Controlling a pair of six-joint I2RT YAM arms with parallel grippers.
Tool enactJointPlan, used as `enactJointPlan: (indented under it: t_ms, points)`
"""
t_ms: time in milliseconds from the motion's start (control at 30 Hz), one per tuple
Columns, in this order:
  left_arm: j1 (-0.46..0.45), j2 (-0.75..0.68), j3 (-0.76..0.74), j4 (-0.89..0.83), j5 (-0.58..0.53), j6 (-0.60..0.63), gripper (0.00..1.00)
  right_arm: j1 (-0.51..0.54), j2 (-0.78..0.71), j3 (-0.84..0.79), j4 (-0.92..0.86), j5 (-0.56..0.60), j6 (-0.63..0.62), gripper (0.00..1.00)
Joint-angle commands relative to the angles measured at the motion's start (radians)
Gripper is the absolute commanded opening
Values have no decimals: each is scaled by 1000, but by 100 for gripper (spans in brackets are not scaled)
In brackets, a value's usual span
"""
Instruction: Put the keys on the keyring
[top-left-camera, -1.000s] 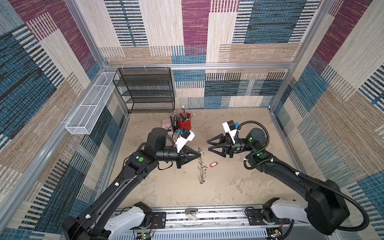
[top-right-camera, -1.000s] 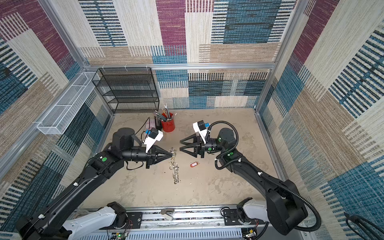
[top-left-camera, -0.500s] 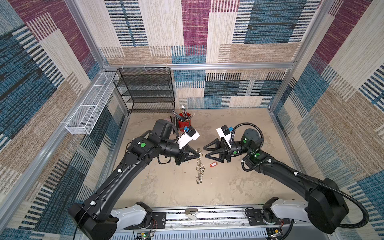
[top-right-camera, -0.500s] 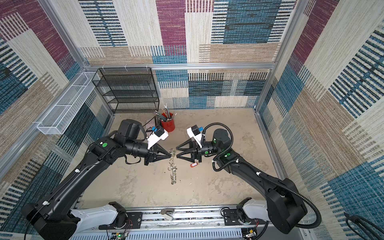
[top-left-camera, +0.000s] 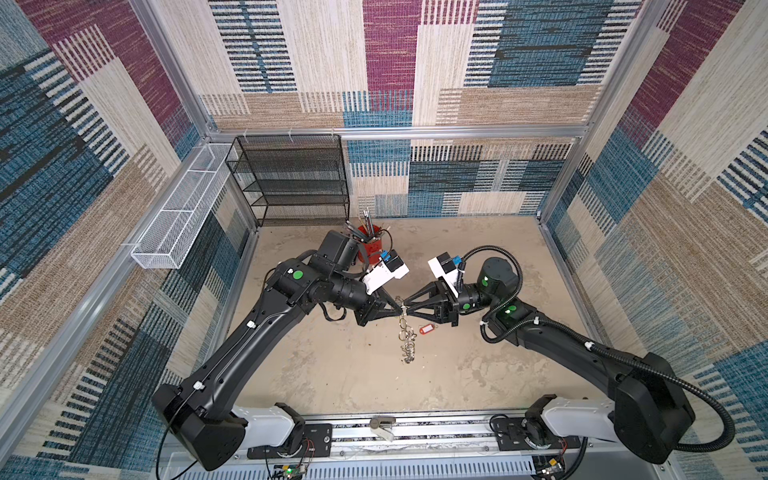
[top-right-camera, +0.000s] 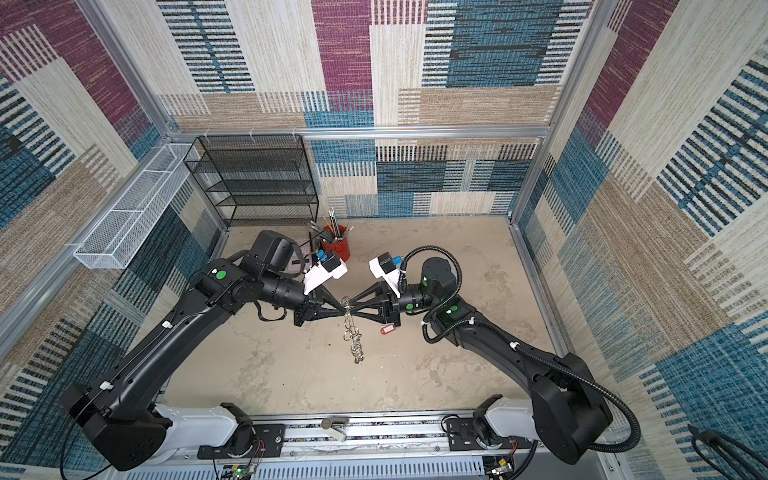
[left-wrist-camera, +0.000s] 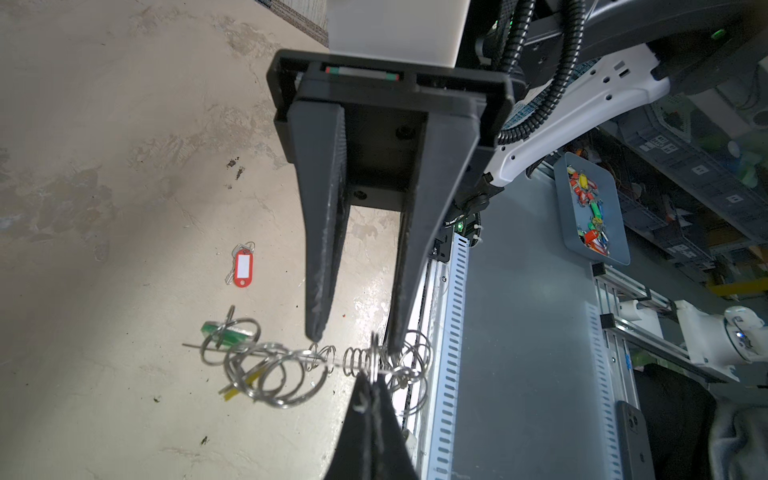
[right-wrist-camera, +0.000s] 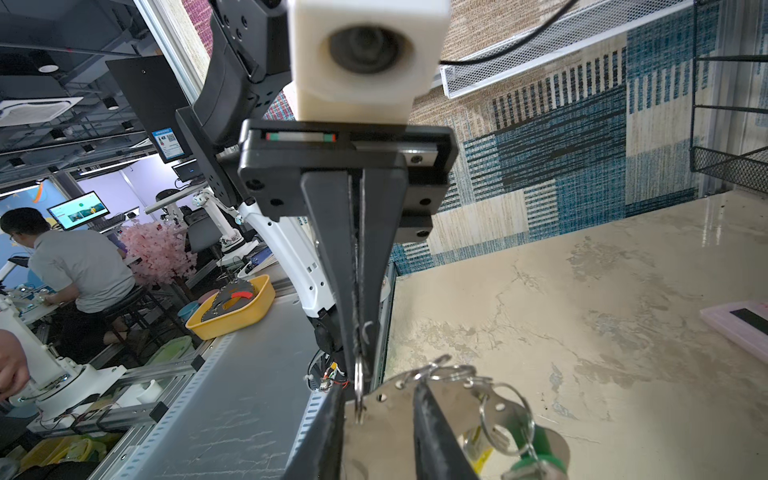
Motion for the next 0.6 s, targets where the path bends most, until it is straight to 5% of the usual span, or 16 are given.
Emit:
enactJointPlan:
  t_ms: [0,400,567]
  points:
    - [-1,3,21,-8,-2,25,0,1,0,8,-4,13,-13,26]
    - [-6,34,52,-21,-36,22,0,5,2,0,12,13,-3,17]
    - [-9,35,47,-19,-31,23,0,7,10,-1,24,18,3,1]
